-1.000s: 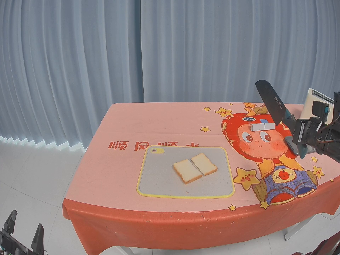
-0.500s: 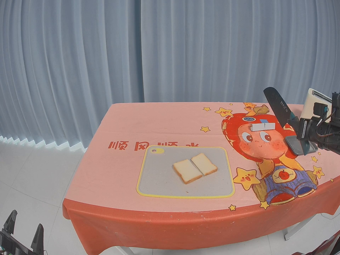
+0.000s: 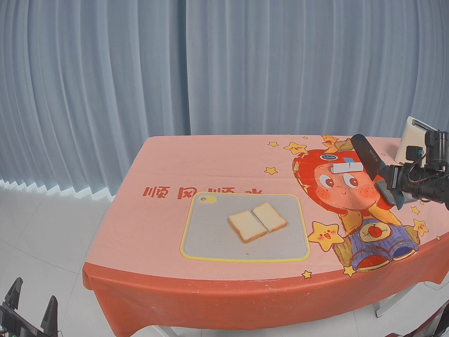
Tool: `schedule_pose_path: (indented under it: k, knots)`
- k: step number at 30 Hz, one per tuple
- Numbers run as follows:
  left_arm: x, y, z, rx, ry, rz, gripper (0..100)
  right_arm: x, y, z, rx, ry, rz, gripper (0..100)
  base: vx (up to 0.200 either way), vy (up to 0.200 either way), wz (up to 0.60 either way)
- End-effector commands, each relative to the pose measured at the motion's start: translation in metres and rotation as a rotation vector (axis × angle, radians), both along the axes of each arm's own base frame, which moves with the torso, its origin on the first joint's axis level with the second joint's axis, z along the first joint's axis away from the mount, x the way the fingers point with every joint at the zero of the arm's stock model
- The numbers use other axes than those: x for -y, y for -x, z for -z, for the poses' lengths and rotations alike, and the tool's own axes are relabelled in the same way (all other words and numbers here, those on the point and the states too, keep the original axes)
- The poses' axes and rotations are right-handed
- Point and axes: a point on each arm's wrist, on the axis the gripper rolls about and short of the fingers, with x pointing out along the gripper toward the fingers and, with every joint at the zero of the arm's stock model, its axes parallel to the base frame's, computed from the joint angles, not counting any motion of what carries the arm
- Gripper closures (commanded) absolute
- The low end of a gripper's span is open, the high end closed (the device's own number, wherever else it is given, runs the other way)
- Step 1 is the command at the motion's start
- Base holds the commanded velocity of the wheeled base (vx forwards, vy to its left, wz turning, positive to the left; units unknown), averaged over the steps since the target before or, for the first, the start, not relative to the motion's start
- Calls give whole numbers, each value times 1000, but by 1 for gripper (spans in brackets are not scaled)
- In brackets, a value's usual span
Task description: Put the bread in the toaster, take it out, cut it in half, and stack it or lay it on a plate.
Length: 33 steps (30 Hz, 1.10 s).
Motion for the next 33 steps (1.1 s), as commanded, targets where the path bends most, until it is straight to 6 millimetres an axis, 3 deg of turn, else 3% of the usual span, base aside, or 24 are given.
schedule_pose_path:
  k: [1,17,33]
  knots:
    - [0,-1,5,-9,0,0,0,2,-10,16,-53,-1,5,100,0,0,0]
    - [0,-1,5,-9,0,0,0,13,-27,32,-101,6,30,100,0,0,0]
    - [0,-1,5,-9,0,0,0,9,-26,32,-78,7,16,100,0,0,0]
